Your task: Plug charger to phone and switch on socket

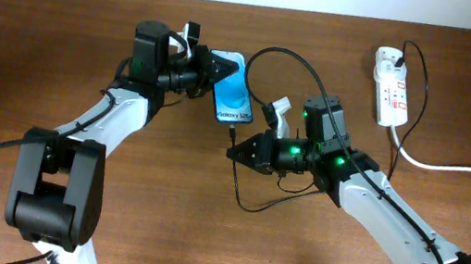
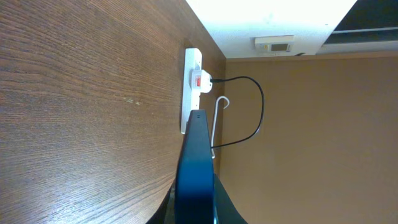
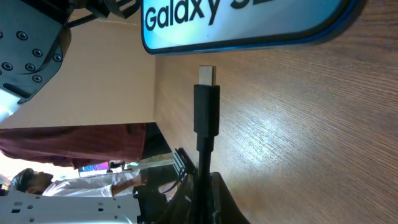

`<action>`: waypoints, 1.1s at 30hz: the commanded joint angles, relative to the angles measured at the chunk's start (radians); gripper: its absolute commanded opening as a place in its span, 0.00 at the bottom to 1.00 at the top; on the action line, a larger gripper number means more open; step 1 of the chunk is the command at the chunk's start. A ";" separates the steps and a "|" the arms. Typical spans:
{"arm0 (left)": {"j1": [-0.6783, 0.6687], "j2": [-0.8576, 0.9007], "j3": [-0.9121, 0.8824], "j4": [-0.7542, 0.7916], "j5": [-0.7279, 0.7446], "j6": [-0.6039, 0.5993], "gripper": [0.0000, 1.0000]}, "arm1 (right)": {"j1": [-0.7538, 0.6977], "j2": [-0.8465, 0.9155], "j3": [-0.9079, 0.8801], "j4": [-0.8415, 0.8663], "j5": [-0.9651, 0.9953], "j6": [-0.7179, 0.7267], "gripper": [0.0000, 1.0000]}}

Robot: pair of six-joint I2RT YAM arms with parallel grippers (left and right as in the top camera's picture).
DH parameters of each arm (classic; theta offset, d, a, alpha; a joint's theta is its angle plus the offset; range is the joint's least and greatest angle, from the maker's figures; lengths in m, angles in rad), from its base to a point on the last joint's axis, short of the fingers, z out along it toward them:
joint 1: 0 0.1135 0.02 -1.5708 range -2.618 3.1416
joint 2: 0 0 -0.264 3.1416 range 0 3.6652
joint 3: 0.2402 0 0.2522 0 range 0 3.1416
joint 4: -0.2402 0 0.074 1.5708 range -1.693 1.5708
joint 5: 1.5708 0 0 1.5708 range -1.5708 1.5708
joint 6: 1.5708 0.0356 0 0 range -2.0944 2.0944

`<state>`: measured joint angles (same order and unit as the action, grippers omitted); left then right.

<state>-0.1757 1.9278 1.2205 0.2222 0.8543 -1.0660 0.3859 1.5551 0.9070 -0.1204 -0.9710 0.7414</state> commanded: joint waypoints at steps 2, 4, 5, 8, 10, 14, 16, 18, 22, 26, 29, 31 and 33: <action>0.003 -0.029 0.003 0.009 0.004 -0.009 0.00 | 0.006 0.007 0.017 0.001 -0.029 -0.005 0.04; 0.003 -0.029 0.003 0.009 0.005 -0.009 0.00 | 0.006 0.006 0.017 0.001 -0.040 -0.021 0.04; 0.003 -0.029 0.003 0.009 0.005 -0.009 0.00 | 0.006 0.004 0.017 0.000 -0.040 -0.026 0.04; 0.003 -0.029 0.003 0.009 0.005 -0.009 0.00 | 0.006 0.004 0.017 0.001 -0.043 -0.027 0.04; 0.003 -0.029 0.003 0.009 0.005 -0.009 0.00 | 0.006 0.004 0.017 0.001 -0.044 -0.028 0.04; 0.003 -0.029 0.003 0.010 0.004 -0.009 0.00 | -0.008 0.004 0.017 0.000 -0.107 -0.035 0.04; 0.006 -0.029 0.003 0.013 0.005 -0.009 0.00 | -0.036 0.004 0.017 -0.004 -0.127 -0.049 0.04; 0.013 -0.029 0.003 0.023 0.011 -0.009 0.00 | -0.054 0.004 0.017 -0.019 -0.143 -0.058 0.04; 0.013 -0.029 0.003 0.048 0.021 -0.019 0.00 | -0.055 0.004 0.017 -0.025 -0.139 -0.080 0.04; 0.013 -0.029 0.003 0.054 0.024 -0.021 0.00 | -0.054 0.004 0.017 -0.021 -0.117 -0.081 0.04; 0.013 -0.029 0.003 0.054 0.024 -0.021 0.00 | -0.054 0.005 0.017 -0.021 -0.106 -0.084 0.04; 0.013 -0.029 0.003 0.054 0.024 -0.021 0.00 | -0.054 0.005 0.017 -0.019 -0.090 -0.084 0.04; 0.013 -0.029 0.003 0.054 0.024 -0.021 0.00 | -0.054 0.005 0.017 0.001 -0.090 -0.083 0.04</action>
<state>-0.1669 1.9278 1.2205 0.2668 0.8558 -1.0740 0.3340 1.5555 0.9070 -0.1375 -1.0721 0.6769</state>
